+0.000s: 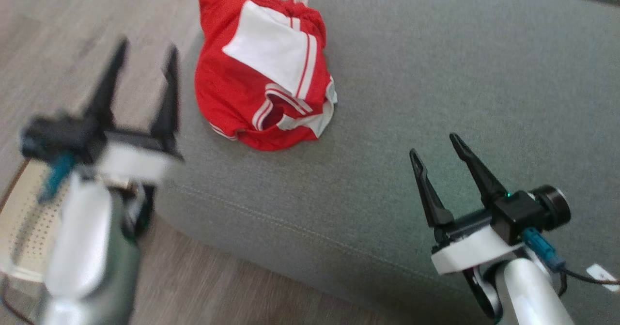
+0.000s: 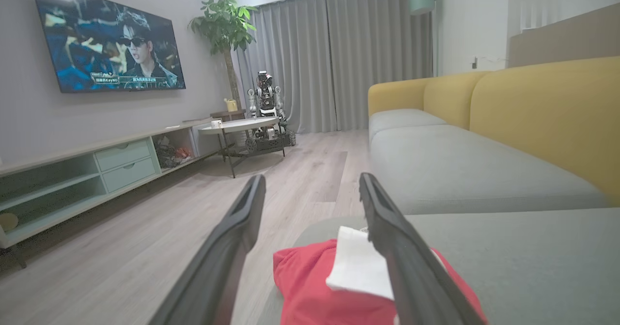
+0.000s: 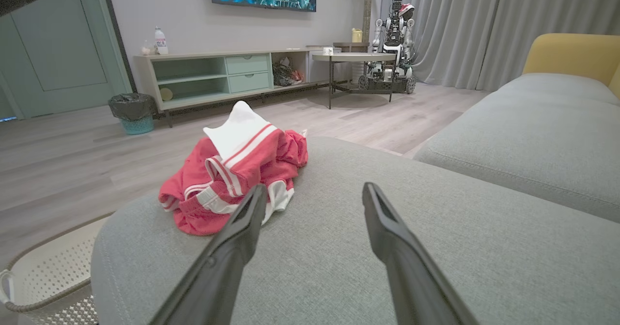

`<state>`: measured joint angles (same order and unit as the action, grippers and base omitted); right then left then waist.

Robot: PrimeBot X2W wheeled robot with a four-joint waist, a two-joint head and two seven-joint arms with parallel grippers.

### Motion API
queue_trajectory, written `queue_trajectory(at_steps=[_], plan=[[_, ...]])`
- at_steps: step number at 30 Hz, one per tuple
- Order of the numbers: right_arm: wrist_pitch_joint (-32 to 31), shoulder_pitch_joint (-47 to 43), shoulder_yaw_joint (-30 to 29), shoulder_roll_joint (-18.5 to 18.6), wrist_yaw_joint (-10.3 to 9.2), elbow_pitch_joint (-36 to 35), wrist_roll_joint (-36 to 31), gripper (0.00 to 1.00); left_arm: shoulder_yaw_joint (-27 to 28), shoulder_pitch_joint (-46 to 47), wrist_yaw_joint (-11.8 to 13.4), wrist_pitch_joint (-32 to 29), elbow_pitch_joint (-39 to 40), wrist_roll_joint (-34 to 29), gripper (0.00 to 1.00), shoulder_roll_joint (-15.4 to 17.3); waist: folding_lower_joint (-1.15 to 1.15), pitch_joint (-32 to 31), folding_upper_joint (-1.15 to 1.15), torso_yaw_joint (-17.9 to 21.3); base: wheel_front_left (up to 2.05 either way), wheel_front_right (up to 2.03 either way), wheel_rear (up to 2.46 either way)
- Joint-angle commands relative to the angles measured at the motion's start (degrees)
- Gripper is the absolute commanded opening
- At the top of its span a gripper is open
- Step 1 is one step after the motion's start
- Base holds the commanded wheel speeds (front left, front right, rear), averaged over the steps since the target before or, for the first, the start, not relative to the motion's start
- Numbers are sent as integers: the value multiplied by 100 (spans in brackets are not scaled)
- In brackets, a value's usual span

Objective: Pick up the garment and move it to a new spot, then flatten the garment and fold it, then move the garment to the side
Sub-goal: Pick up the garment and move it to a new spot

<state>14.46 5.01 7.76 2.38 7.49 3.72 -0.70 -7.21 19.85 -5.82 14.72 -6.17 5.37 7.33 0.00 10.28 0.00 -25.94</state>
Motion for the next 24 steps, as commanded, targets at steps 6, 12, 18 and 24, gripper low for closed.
queue_trajectory(at_steps=[6, 12, 18, 24], plan=[[54, 490, 169, 50, 0, -238, -249, 100, 5, 1897, -157, -781, -1719, 773, 100, 622, 0, 640, 0, 393, 0, 0, 0], [54, 697, 200, 50, 0, -329, -450, 100, -970, 3144, -165, -1966, -2754, 2513, 100, 1035, 0, 1100, 0, 642, 0, 0, 0], [54, 840, 171, 97, 0, -471, -570, 100, -1911, 3800, -166, -2599, -3464, 3358, 100, 1462, 0, 1475, 0, 761, 0, 0, 0], [54, 1001, 265, 136, 0, -569, -568, 100, -2701, 4000, -166, -2813, -4092, 3643, 100, 1630, 0, 1668, 0, 902, 0, 0, 0]])
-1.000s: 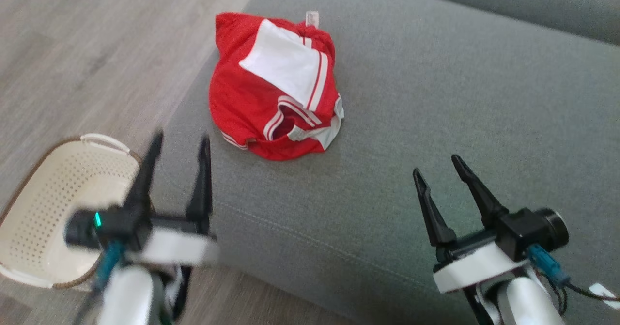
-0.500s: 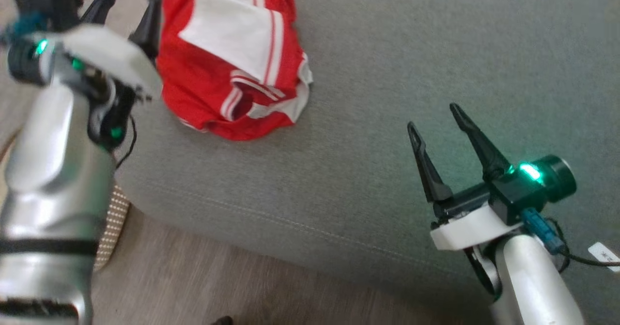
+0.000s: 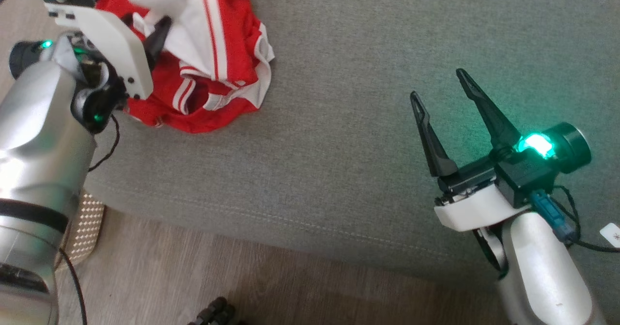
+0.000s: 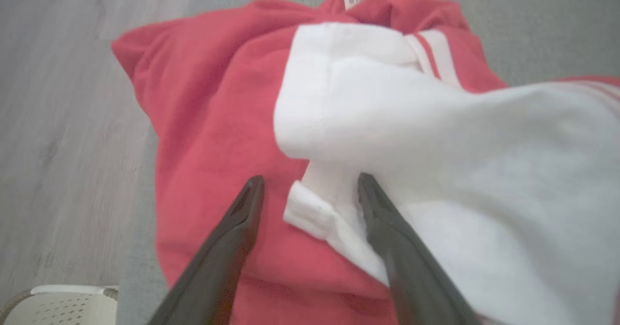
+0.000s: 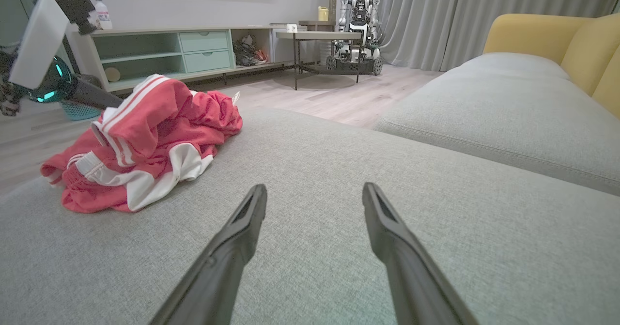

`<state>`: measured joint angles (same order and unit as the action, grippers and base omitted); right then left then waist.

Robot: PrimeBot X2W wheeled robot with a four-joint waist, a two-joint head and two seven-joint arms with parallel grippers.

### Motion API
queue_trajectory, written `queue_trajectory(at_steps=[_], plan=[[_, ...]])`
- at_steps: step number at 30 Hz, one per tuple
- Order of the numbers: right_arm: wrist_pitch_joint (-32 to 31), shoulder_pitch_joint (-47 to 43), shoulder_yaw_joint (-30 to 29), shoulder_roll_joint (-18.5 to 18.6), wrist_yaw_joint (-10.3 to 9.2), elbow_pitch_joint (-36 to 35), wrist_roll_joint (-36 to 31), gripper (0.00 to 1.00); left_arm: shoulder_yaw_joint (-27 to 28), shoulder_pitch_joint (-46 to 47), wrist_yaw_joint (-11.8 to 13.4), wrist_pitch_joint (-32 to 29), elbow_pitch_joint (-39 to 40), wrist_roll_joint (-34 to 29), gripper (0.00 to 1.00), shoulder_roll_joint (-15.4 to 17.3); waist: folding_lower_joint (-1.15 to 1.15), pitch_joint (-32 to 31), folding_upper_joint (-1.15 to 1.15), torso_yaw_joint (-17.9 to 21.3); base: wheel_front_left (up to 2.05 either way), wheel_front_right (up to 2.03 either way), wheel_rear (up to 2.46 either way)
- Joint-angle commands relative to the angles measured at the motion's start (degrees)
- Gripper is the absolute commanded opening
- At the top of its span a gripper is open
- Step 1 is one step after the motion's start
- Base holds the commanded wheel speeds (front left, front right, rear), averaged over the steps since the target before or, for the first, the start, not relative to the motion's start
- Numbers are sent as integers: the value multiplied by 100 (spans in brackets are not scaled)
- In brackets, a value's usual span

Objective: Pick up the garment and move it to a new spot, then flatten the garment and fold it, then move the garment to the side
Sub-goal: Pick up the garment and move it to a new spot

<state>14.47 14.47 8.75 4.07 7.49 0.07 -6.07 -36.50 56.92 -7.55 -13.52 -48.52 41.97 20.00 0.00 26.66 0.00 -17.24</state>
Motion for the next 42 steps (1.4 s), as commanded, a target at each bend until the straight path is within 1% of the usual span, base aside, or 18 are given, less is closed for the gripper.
queue_trajectory(at_steps=[1, 5, 7, 11, 12, 13, 18, 22, 26, 30, 34, 38, 42], plan=[[52, 85, 197, -37, 0, -241, -18, 100, 37, 324, 7, 43, 3, 83, 100, 388, 0, 87, 0, 71, 0, 0, 0], [52, 117, 235, -40, 0, -268, 11, 100, -281, 346, 7, 185, -283, 244, 100, 399, 0, 125, 0, 154, 0, 0, 0], [52, 114, 232, -45, 0, -266, 28, 100, -317, 347, 7, 291, -345, 295, 100, 401, 0, 106, 0, 182, 0, 0, 0], [52, 62, 272, -76, 0, -226, 151, 100, -443, 222, 7, 585, -550, 603, 100, 411, 0, -64, 0, 327, 0, 0, 0], [52, 58, 281, -83, 0, -222, 184, 100, -482, 190, 7, 647, -561, 683, 69, 432, 0, -96, 0, 362, 0, 0, 0], [52, 59, 277, -90, 0, -226, 215, 100, -517, 171, 7, 745, -560, 748, 0, 462, 0, -127, 0, 393, 0, 0, 0], [52, 76, 240, -110, 0, -246, 309, 100, -729, 270, 7, 1389, -331, 999, 0, 636, 0, -260, 0, 491, 0, 0, 0], [52, 73, 187, -116, 0, -261, 383, 100, -860, 507, 7, 2021, 13, 1133, 0, 858, 0, -394, 0, 511, 0, 0, 0], [52, 97, 124, -118, 0, -338, 545, 100, -1046, 802, 7, 2475, 430, 1165, 0, 1073, 0, -514, 0, 536, 0, 0, 0], [52, 69, 103, -118, 0, -357, 723, 100, -1259, 1081, 7, 2671, 891, 1100, 0, 1272, 0, -697, 0, 638, 0, 0, 0], [52, 59, 123, -118, 0, -411, 911, 100, -1383, 1368, 7, 2755, 1394, 1042, 0, 1424, 0, -856, 0, 869, 0, 0, 0], [52, 74, 141, -119, 0, -508, 1090, 100, -1406, 1672, 7, 2788, 1857, 962, 0, 1485, 0, -952, 0, 1231, 0, 0, 0], [52, 103, 139, -119, 0, -602, 1281, 100, -1401, 2029, 17, 2744, 2225, 858, 0, 1446, 0, -980, 0, 1688, 0, 0, 0]])
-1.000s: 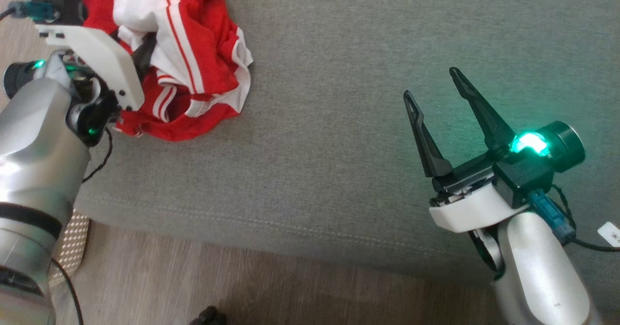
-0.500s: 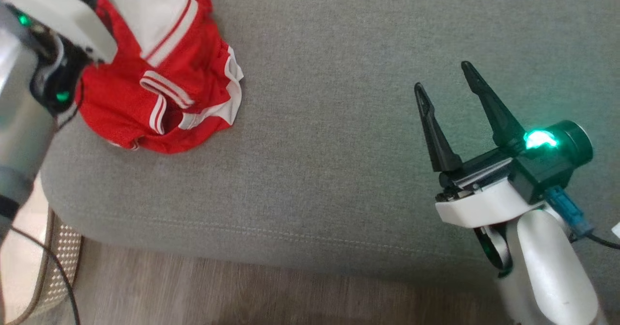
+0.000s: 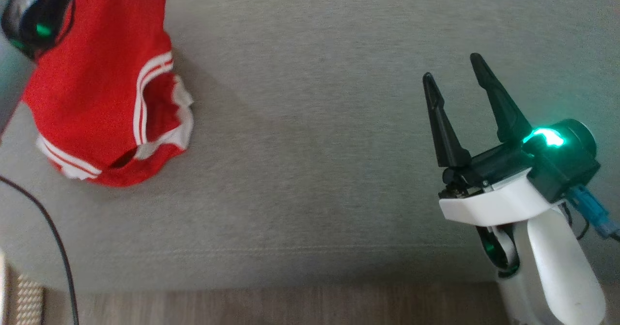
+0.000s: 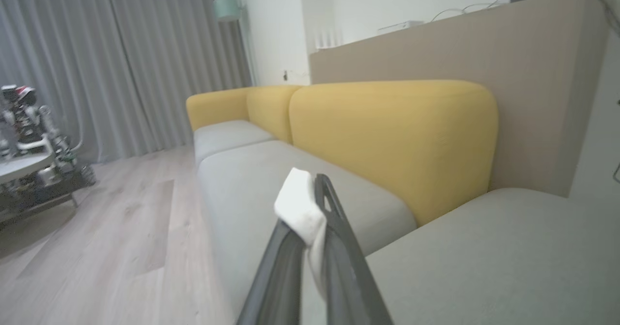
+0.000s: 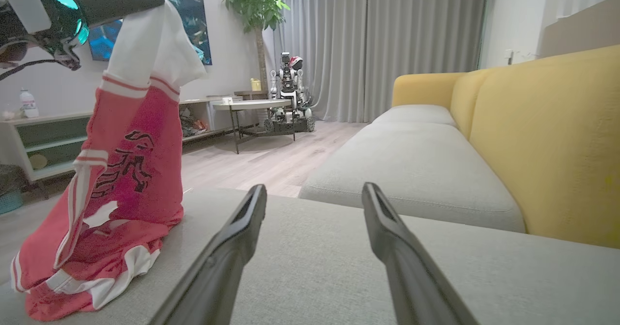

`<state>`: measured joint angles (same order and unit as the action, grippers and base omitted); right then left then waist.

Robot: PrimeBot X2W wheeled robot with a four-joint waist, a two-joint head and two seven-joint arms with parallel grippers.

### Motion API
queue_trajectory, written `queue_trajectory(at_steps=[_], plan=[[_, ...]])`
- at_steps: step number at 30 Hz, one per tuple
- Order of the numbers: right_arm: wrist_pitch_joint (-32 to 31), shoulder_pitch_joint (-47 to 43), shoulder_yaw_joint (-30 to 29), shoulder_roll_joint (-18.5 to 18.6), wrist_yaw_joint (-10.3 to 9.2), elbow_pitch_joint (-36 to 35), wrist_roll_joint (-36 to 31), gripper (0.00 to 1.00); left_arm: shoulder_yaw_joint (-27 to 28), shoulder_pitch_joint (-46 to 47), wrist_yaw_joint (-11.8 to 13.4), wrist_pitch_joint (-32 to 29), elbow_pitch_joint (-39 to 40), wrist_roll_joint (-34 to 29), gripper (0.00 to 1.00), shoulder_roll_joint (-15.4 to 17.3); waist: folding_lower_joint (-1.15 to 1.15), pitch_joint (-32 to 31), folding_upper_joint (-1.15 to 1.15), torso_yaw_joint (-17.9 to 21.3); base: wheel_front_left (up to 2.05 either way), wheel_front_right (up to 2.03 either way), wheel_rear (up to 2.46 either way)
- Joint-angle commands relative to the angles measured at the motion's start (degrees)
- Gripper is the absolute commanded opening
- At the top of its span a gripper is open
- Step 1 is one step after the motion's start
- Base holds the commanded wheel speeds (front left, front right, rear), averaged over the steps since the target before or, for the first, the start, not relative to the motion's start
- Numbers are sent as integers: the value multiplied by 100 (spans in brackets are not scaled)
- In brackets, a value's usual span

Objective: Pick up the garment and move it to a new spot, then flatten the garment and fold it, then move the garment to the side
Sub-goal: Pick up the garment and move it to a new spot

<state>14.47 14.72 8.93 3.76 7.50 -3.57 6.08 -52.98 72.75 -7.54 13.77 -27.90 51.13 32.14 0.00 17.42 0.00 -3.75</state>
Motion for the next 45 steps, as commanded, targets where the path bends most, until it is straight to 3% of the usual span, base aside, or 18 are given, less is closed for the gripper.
queue_trajectory(at_steps=[1, 8, 19, 26, 35, 39, 40, 41, 42, 45], plan=[[52, 83, 114, -88, -1, -266, 117, 100, 252, 541, 26, -18, 250, -73, 0, 205, 0, -55, 0, 454, 0, 0, 0], [52, 38, 73, -88, -1, -384, 465, 100, 264, 1159, 215, -233, 658, -227, 0, -80, 0, -9, 0, 1304, 0, 0, 0], [52, -6, 31, -88, -1, -486, 825, 100, 171, 1980, 425, -224, 417, -560, 0, -816, 0, 89, 0, 2091, 0, 0, 0], [52, 24, 36, -88, -1, -580, 957, 100, -176, 1882, 324, -238, -79, -676, 0, -1160, 0, 262, 0, 2237, 0, 0, 0], [52, 172, 116, -88, -1, -610, 897, 100, -544, 879, 237, -64, -585, -604, 0, -1267, 0, 704, 0, 2093, 0, 0, 0], [52, 308, 308, -88, -1, -614, 849, 100, -678, 471, 335, 51, -1075, -800, 0, -1218, 0, 899, 0, 2101, 0, 0, 0], [52, 339, 349, -88, -1, -620, 850, 100, -686, 397, 359, 74, -1208, -860, 11, -1200, 0, 937, 0, 2114, 0, 0, 0], [52, 364, 386, -88, -1, -624, 849, 100, -663, 331, 393, 92, -1340, -902, 37, -1184, 0, 969, 0, 2121, 0, 0, 0], [52, 382, 420, -88, -1, -623, 844, 100, -608, 285, 432, 106, -1452, -933, 100, -1176, 0, 999, 0, 2118, 0, 0, 0], [52, 404, 463, -88, -1, -582, 826, 100, -224, 190, 536, 118, -1458, -1025, 100, -1145, 0, 1021, 0, 2034, 0, 0, 0]])
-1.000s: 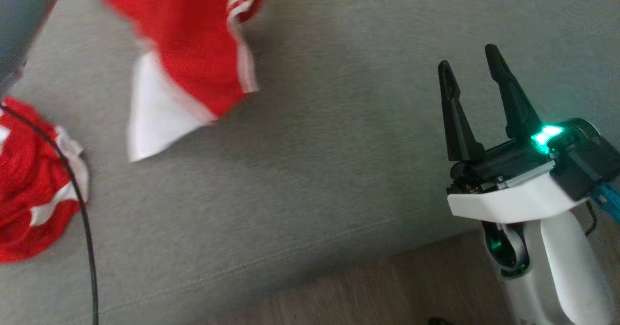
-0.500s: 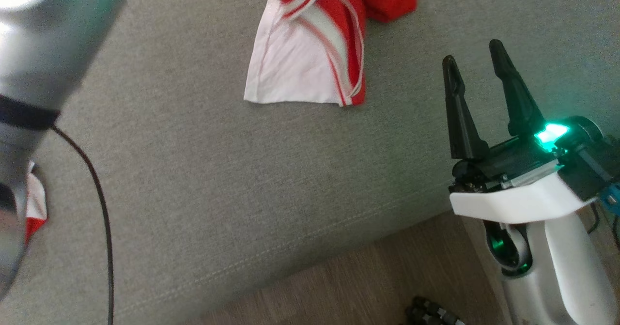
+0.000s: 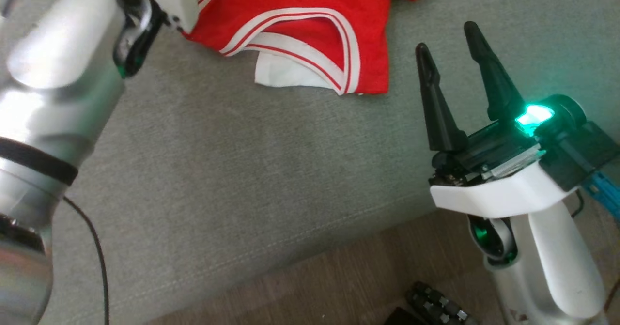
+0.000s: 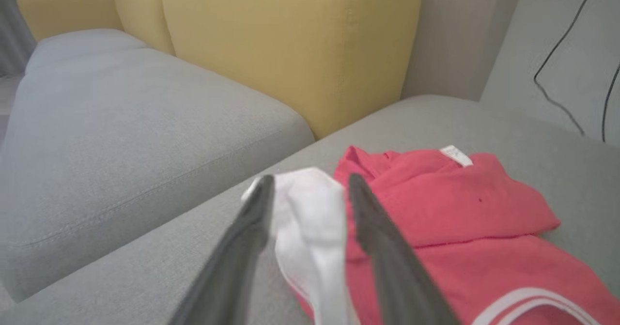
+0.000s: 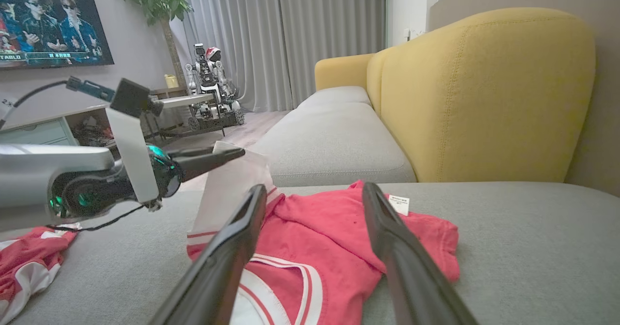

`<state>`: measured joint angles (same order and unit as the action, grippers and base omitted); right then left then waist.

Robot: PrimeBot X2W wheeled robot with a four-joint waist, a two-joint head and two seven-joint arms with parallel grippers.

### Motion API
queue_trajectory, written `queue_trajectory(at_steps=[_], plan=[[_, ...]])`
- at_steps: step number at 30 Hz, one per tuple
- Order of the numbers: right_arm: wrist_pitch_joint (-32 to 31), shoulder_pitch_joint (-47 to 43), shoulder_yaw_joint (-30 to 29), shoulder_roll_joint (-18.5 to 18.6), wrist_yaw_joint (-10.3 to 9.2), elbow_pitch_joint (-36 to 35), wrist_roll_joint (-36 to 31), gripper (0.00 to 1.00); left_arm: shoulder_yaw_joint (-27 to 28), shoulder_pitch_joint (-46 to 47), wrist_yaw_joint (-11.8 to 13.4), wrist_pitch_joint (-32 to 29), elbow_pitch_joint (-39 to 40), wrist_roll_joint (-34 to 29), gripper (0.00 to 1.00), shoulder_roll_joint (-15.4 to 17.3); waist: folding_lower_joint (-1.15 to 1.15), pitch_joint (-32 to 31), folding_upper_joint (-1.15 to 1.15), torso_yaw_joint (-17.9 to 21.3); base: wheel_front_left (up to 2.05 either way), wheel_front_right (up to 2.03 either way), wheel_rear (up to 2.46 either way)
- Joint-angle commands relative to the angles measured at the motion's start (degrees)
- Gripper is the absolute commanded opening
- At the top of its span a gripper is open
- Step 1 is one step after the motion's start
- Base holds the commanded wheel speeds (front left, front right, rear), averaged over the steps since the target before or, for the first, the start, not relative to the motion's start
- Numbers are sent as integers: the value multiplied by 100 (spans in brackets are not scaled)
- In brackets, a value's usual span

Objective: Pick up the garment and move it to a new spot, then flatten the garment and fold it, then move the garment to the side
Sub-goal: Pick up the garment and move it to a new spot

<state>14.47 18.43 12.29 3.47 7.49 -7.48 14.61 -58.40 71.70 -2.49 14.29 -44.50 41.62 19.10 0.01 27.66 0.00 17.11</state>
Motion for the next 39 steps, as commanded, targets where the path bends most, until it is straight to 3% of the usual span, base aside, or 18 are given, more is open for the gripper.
queue_trajectory(at_steps=[1, 5, 7, 9, 12, 18, 22, 25, 33, 39], plan=[[52, 30, 137, -59, 0, -163, -35, 100, 524, 222, 58, 68, 298, -96, 100, 187, -1, -29, 0, -105, 0, 0, 0], [52, -40, 110, -59, 0, 57, -155, 100, 1550, -413, 180, 69, 963, -226, 100, 379, -1, -258, 0, -412, 0, 0, 0], [52, -125, 17, -59, 0, 276, -337, 100, 2582, -1308, 339, 70, 1648, -316, 100, 454, -1, -513, 0, -718, 0, 0, 0], [52, -163, -35, -59, 0, 369, -412, 100, 2902, -1671, 368, 70, 1888, -371, 100, 431, -1, -605, 0, -835, 0, 0, 0], [52, -304, -213, -59, 0, 657, -642, 100, 3726, -2832, 358, 70, 2593, -686, 100, 239, -1, -915, 0, -1199, 0, 0, 0], [52, -697, -511, -59, 0, 1256, -993, 100, 4856, -5067, 284, 70, 3621, -1620, 100, -618, -1, -1617, 0, -1827, 0, 0, 0], [52, -997, -650, -59, 0, 1465, -1111, 100, 5145, -6147, 197, 71, 4090, -2350, 100, -1218, -1, -2044, 0, -2132, 0, 0, 0], [52, -1228, -748, -59, 0, 1556, -1090, 100, 5180, -6697, 170, 71, 4339, -2858, 100, -1446, -1, -2342, 0, -2254, 0, 0, 0], [52, -1804, -855, -59, 0, 1369, -1076, 100, 5031, -7699, 467, 71, 4597, -3427, 100, -1613, -1, -2886, 0, -2312, 0, 0, 0], [52, -2291, -993, -59, 0, 1206, -1117, 100, 4854, -8049, 533, 71, 4587, -3629, 100, -1620, -1, -3087, 0, -2317, 0, 0, 0]])
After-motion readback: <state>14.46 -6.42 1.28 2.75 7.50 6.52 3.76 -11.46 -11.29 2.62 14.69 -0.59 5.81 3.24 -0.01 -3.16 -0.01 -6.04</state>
